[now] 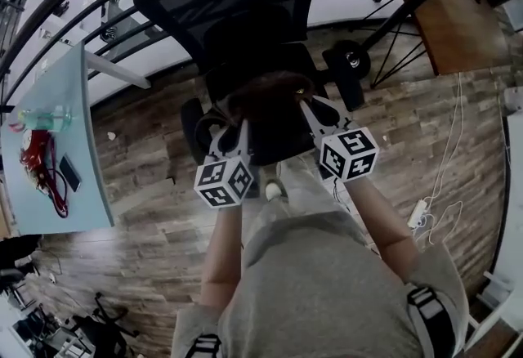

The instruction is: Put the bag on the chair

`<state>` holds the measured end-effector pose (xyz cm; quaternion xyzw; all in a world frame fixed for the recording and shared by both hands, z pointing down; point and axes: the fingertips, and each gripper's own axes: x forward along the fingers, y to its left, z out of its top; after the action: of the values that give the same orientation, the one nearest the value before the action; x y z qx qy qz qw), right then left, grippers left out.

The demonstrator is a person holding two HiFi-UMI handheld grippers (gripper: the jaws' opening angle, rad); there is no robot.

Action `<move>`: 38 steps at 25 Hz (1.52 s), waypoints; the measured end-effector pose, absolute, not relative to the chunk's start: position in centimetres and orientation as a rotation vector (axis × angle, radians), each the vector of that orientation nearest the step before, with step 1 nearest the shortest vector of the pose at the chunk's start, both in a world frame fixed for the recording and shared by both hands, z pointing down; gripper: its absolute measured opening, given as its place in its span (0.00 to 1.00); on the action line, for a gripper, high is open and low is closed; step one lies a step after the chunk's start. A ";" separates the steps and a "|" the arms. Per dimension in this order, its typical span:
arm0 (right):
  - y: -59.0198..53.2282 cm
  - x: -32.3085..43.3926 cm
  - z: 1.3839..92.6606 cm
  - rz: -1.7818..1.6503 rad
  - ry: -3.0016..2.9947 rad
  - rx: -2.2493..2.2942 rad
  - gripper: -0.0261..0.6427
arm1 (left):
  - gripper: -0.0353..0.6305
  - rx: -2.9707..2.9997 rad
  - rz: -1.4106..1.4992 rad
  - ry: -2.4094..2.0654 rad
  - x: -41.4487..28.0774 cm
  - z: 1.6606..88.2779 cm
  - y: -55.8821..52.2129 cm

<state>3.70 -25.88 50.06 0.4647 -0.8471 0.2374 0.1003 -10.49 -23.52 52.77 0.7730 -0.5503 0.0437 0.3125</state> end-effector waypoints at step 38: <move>-38.1 3.3 72.1 0.851 -2.225 1.329 0.09 | 0.13 1.750 0.387 -1.449 -12.0 75.1 -35.4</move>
<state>3.26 -38.12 72.05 0.4767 -0.7984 0.3052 0.2054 -12.03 -35.39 75.08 0.6937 -0.5745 0.1534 0.4064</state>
